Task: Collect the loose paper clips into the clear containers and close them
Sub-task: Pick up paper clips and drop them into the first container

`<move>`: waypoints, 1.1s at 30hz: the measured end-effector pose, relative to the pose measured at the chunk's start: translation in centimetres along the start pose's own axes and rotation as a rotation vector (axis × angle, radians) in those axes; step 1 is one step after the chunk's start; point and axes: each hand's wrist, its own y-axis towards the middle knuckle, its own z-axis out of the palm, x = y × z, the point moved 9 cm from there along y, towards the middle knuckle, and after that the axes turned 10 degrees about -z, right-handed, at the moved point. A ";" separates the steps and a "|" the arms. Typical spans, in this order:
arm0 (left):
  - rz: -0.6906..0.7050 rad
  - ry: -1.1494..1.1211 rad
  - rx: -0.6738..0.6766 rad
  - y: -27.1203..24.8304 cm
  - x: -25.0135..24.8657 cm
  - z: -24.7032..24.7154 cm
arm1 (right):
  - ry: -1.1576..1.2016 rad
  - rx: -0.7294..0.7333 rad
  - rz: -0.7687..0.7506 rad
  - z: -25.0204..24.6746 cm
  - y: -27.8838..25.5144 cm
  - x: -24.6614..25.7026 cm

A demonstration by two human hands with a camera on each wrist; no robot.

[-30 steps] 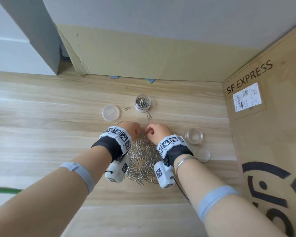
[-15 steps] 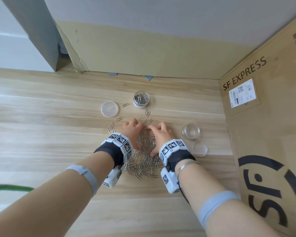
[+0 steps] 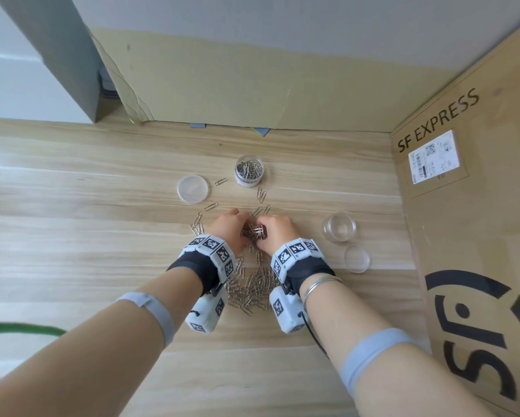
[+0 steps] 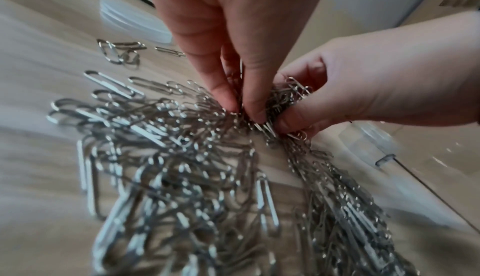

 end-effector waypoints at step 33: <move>-0.106 -0.234 -0.251 5.8 -1.1 -12.0 | -0.002 -0.206 -0.034 -10.5 8.5 2.3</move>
